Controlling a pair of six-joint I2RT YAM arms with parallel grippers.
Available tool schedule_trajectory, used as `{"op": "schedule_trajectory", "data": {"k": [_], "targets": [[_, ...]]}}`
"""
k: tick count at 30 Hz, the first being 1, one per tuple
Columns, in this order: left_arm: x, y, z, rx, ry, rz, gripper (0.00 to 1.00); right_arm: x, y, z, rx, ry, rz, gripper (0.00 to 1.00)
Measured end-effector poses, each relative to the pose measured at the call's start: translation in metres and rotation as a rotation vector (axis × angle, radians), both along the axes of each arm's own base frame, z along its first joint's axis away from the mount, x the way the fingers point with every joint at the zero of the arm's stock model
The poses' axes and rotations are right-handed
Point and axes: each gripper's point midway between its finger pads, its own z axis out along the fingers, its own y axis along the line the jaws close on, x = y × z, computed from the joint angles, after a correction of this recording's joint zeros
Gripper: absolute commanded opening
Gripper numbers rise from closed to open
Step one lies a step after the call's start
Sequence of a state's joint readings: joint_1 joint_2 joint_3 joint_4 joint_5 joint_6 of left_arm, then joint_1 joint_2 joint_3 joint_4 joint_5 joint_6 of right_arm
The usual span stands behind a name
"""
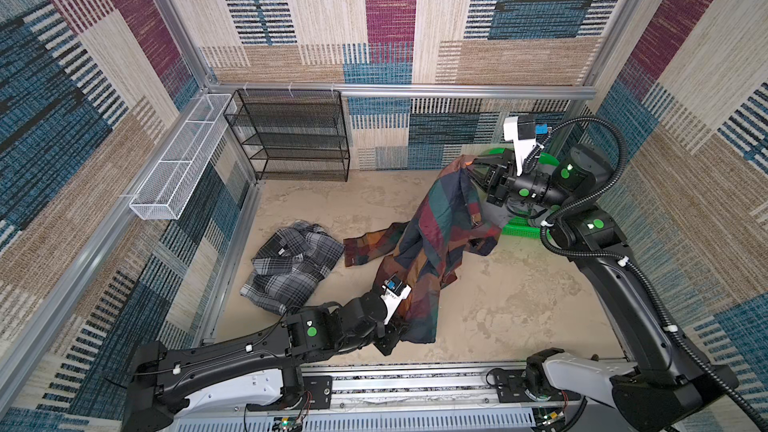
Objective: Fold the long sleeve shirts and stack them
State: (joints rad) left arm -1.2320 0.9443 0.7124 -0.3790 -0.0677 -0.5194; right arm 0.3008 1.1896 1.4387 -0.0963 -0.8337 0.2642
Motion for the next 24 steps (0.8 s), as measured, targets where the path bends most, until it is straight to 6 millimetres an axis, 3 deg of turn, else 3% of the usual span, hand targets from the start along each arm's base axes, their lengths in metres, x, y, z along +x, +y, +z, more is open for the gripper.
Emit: {"op": "schedule_trajectory", "data": {"k": [2,4,9,12,17,19,24], "targets": [[0.001,0.000,-0.001,0.003,0.004,0.003,0.15,-0.002,-0.001,0.002,0.002,-0.008,0.000,0.00],[0.002,0.001,0.000,-0.006,0.012,0.003,0.00,-0.005,-0.001,0.004,0.004,-0.014,0.000,0.00],[0.016,0.015,0.021,-0.023,-0.022,0.045,0.00,-0.006,-0.006,0.010,0.012,-0.033,-0.032,0.00],[0.040,0.044,0.072,-0.045,-0.136,0.131,0.00,-0.009,-0.014,0.020,0.022,-0.076,-0.090,0.00],[0.091,0.118,0.164,0.033,-0.411,0.355,0.00,-0.019,-0.032,0.050,0.055,-0.189,-0.200,0.00],[0.104,0.132,0.196,0.085,-0.517,0.390,0.00,-0.022,-0.036,0.066,0.068,-0.244,-0.228,0.00],[0.134,0.155,0.237,0.259,-0.701,0.455,0.00,-0.035,-0.047,0.115,0.105,-0.374,-0.283,0.00]]}}
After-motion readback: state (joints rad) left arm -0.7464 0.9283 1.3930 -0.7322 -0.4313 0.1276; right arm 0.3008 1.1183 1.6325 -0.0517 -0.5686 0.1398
